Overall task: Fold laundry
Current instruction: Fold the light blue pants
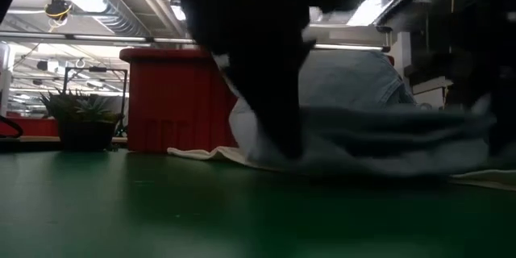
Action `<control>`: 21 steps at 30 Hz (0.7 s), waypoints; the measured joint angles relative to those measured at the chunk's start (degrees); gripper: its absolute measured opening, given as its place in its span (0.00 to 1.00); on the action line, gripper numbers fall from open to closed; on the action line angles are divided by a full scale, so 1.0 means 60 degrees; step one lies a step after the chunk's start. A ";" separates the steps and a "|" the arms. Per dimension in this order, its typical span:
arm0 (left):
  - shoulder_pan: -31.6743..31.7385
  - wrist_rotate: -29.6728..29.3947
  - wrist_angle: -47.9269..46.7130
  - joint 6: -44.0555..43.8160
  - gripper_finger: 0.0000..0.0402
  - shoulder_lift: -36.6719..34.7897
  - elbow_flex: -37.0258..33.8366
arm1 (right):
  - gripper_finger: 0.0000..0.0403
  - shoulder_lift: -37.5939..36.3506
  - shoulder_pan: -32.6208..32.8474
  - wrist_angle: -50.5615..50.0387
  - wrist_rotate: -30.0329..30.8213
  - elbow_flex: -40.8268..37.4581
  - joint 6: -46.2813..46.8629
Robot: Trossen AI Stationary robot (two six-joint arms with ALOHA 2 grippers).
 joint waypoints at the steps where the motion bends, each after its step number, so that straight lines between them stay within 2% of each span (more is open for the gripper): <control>1: 0.0004 -0.0014 -0.0152 0.0016 0.04 -0.0008 0.0146 | 0.07 -0.0003 0.0000 -0.0283 0.0018 0.0191 -0.0003; 3: 0.0011 -0.0051 -0.0590 0.0023 0.05 -0.0017 0.0463 | 0.04 -0.0006 0.0004 -0.0817 0.0076 0.0595 0.0000; 6: 0.0018 -0.0332 -0.1298 0.0029 0.04 -0.0017 0.1037 | 0.04 -0.0020 0.0004 -0.1634 0.0299 0.1219 0.0001; 12: 0.0005 -0.0565 -0.2393 0.0479 0.03 -0.0031 0.2438 | 0.09 -0.0032 0.0028 -0.3306 0.0472 0.2578 0.0085; 19: -0.0171 -0.0581 -0.3167 0.0770 0.03 -0.0039 0.4219 | 0.04 -0.0047 0.0758 -0.5402 0.1129 0.4424 0.0779; 21: -0.0233 -0.0458 -0.2921 0.0769 0.03 -0.0163 0.4213 | 0.05 -0.0047 0.1080 -0.5877 0.1227 0.4947 0.1162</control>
